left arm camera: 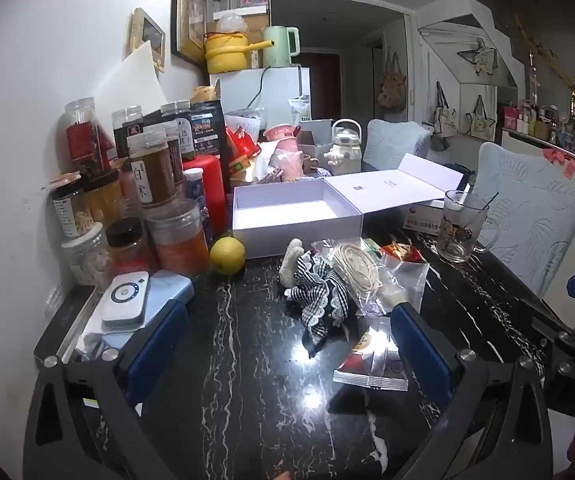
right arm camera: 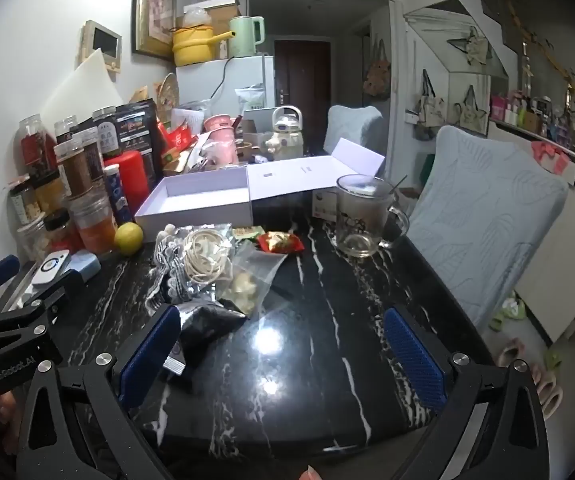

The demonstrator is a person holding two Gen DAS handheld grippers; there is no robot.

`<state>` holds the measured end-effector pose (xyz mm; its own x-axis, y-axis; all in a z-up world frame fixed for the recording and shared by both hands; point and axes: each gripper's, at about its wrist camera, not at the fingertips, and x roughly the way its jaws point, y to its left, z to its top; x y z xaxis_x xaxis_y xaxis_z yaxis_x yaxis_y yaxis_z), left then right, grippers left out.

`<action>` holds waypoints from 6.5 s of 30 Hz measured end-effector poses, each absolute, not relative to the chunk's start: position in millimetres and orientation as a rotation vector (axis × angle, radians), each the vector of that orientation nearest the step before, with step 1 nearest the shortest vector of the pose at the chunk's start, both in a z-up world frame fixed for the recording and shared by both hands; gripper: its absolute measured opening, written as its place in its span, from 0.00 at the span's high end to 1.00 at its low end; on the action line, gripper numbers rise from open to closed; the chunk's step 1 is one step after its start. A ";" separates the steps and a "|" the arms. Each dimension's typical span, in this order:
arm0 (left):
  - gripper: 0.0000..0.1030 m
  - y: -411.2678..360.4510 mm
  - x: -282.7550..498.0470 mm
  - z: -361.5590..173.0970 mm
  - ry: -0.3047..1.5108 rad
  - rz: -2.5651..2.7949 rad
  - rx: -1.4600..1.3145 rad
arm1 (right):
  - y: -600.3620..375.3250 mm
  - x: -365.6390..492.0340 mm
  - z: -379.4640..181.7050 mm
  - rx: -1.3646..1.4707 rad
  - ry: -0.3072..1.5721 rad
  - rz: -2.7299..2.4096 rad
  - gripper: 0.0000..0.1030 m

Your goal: Organize soft objects

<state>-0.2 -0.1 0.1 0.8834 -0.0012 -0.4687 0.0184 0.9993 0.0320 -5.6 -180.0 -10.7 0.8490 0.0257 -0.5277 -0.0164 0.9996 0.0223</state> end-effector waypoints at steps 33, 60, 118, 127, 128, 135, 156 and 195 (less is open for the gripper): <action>0.00 3.2 -8.0 5.9 0.487 -0.032 0.006 | -174.4 -12.5 -4.9 -0.011 0.543 0.010 0.00; 0.00 3.0 -10.3 6.4 0.482 -0.043 0.009 | -172.5 -13.1 -2.0 -0.016 0.542 0.012 0.00; 0.04 -49.9 77.0 -79.3 0.766 -0.187 0.070 | -213.5 6.9 -49.5 0.012 0.665 -0.056 0.00; 0.38 -60.4 97.6 -109.8 0.881 -0.280 0.065 | -213.0 14.9 -53.4 0.011 0.691 -0.050 0.00; 0.42 -61.2 95.6 -108.6 0.853 -0.268 0.087 | -212.9 16.0 -53.8 0.012 0.693 -0.050 0.00; 0.59 -47.5 79.2 -90.8 0.787 -0.322 0.042 | -212.7 30.1 -55.5 0.064 0.717 0.000 0.00; 0.77 30.3 87.4 -60.6 0.744 -0.293 -0.043 | -176.9 106.3 -72.8 0.048 0.833 0.103 0.00; 0.53 18.8 74.7 -109.0 0.944 -0.303 0.119 | -160.5 109.2 -85.0 -0.045 0.905 0.193 0.00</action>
<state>74.7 18.8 -109.0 0.5479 -0.2037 -0.8114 0.3072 0.9511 -0.0314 109.2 -160.5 -85.0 0.6017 0.1474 -0.7850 -0.1853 0.9818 0.0424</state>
